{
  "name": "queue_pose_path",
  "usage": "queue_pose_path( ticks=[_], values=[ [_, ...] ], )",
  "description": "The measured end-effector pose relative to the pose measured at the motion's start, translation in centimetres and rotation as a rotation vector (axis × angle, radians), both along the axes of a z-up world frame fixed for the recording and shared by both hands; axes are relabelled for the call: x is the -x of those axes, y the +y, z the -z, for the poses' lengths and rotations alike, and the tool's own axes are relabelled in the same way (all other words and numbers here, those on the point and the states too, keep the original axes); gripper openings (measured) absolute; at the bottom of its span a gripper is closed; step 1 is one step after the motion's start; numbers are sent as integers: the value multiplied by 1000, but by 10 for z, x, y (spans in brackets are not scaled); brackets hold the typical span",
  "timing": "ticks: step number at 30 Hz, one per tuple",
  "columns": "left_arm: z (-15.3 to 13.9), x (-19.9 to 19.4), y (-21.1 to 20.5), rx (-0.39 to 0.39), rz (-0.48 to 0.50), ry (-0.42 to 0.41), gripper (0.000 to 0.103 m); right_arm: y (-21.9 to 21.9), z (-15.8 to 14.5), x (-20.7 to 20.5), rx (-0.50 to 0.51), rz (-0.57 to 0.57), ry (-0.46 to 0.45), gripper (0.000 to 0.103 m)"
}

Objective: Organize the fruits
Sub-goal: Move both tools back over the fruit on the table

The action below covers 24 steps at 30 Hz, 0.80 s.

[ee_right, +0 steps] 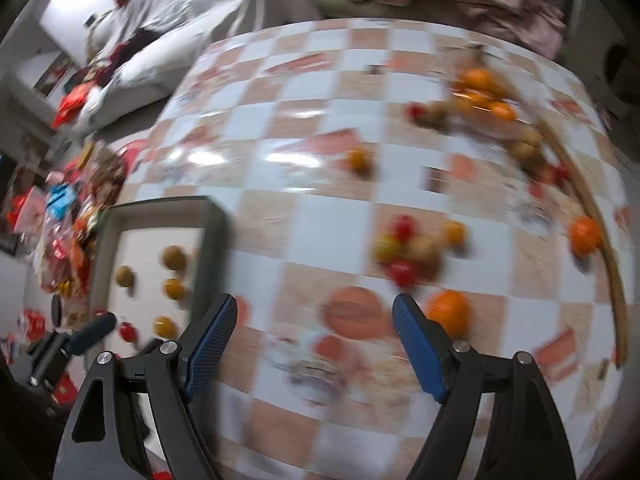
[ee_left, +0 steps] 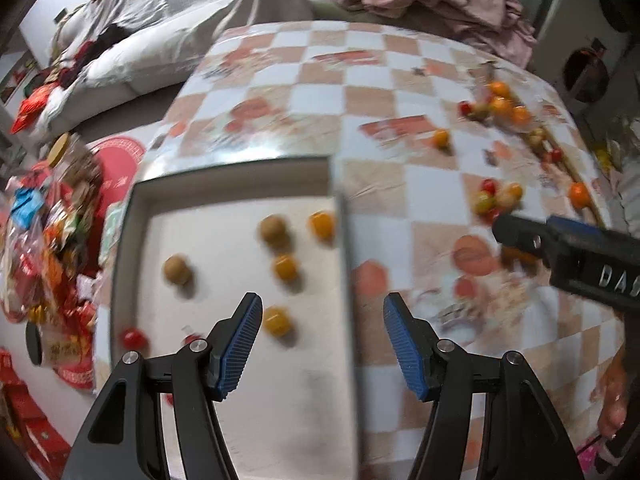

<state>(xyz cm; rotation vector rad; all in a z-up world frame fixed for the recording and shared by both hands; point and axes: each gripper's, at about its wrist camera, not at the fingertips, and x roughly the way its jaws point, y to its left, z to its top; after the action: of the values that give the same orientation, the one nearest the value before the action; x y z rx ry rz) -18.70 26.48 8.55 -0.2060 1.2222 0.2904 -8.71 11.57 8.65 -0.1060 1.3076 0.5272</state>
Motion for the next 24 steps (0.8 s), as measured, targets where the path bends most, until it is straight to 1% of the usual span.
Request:
queue_pose_path(
  ticks=[5, 8, 12, 17, 19, 21, 23, 24],
  values=[
    [-9, -34, -21, 26, 31, -25, 64, -46, 5, -25, 32, 92, -8, 83],
    [-10, -56, -30, 27, 40, -37, 64, -63, 8, -39, 45, 118, -12, 83],
    [1, -85, -36, 23, 49, -26, 64, -72, 17, -59, 61, 110, -8, 83],
    [20, -113, -37, 23, 46, -1, 64, -73, 31, -74, 77, 76, -1, 82],
    [29, -122, -38, 26, 52, 7, 64, -72, 38, -78, 83, 59, 10, 76],
    [37, -131, -40, 22, 61, 14, 64, -71, 45, -82, 89, 38, 23, 65],
    [43, -138, -41, 26, 73, 19, 64, -70, 51, -84, 88, 9, 35, 60],
    [46, -142, -42, 28, 78, 21, 64, -69, 53, -84, 82, -11, 42, 60]
  ],
)
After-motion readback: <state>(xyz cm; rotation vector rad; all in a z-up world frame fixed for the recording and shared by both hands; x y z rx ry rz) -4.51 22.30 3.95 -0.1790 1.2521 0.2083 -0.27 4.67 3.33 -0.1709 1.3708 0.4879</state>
